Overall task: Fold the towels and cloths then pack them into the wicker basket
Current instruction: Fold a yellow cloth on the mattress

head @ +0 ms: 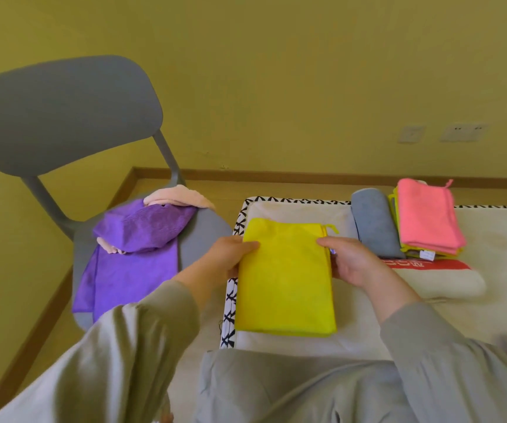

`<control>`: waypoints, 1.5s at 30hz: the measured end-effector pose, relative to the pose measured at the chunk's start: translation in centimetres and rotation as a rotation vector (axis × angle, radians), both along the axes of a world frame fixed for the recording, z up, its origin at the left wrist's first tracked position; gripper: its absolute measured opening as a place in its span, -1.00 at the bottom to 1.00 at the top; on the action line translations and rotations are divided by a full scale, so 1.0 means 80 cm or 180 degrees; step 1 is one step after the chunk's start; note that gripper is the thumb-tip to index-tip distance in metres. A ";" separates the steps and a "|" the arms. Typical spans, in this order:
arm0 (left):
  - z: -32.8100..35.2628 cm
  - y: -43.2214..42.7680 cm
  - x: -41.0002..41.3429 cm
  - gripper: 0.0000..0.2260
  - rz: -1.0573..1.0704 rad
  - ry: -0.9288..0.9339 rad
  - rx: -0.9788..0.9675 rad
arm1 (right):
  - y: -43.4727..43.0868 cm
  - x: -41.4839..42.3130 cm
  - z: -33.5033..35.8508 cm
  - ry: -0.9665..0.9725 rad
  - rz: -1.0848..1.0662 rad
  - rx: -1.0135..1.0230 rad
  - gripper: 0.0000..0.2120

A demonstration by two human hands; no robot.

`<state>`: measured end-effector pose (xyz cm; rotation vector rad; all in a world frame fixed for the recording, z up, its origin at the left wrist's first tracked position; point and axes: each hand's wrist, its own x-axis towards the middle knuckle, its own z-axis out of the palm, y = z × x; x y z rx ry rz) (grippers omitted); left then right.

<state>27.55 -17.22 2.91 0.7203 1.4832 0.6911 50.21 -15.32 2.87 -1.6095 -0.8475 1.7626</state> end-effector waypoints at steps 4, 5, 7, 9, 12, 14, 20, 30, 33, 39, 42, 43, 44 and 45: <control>-0.052 0.007 0.008 -0.68 -0.0530 0.1803 0.0593 | 0.003 -0.014 -0.043 -0.1966 0.0329 0.0758 -0.65; -0.060 0.009 0.009 -0.66 -0.0479 0.1927 0.0610 | 0.004 -0.015 -0.047 -0.2035 0.0387 0.0821 -0.65; -0.070 0.017 0.011 -0.62 -0.0360 0.2034 0.0579 | 0.009 -0.014 -0.051 -0.2097 0.0480 0.0909 -0.72; -0.074 0.029 0.011 -0.66 -0.0420 0.1971 0.0423 | 0.018 -0.010 -0.057 -0.2206 0.0613 0.0887 -0.66; -0.067 0.040 0.011 -0.90 -0.0454 0.1357 0.0042 | 0.026 -0.008 -0.056 -0.1751 0.0756 0.0402 -0.91; -0.064 0.042 0.010 -0.87 -0.0354 0.1030 -0.0189 | 0.029 -0.008 -0.055 -0.1118 0.0662 -0.0031 -0.65; -0.068 0.039 0.015 -0.85 -0.0127 0.0783 0.0150 | 0.027 -0.005 -0.049 -0.0616 0.0696 -0.0325 -0.51; -0.071 0.029 0.011 -0.85 -0.0215 0.1261 0.0952 | 0.027 -0.010 -0.048 -0.1029 0.0775 0.0679 -0.76; -0.070 0.021 0.007 -0.96 -0.0405 0.1563 0.1081 | 0.022 -0.004 -0.040 -0.1459 0.0917 0.0974 -0.94; -0.049 0.013 0.005 -0.92 -0.0837 0.1916 0.1653 | 0.015 0.011 -0.026 -0.1890 0.1305 0.1387 -0.80; -0.045 0.009 0.008 -0.90 -0.0934 0.2336 0.1926 | 0.008 0.007 -0.021 -0.1984 0.1420 0.1552 -0.84; -0.043 0.005 0.008 -0.89 -0.0969 0.2502 0.2053 | 0.005 0.005 -0.018 -0.2039 0.1446 0.1645 -0.86; -0.043 0.000 0.009 -0.87 -0.1022 0.2625 0.2180 | 0.002 0.003 -0.014 -0.2115 0.1485 0.1744 -0.87; -0.044 -0.005 0.009 -0.86 -0.1095 0.2727 0.2311 | 0.000 0.001 -0.009 -0.2245 0.1540 0.1841 -0.89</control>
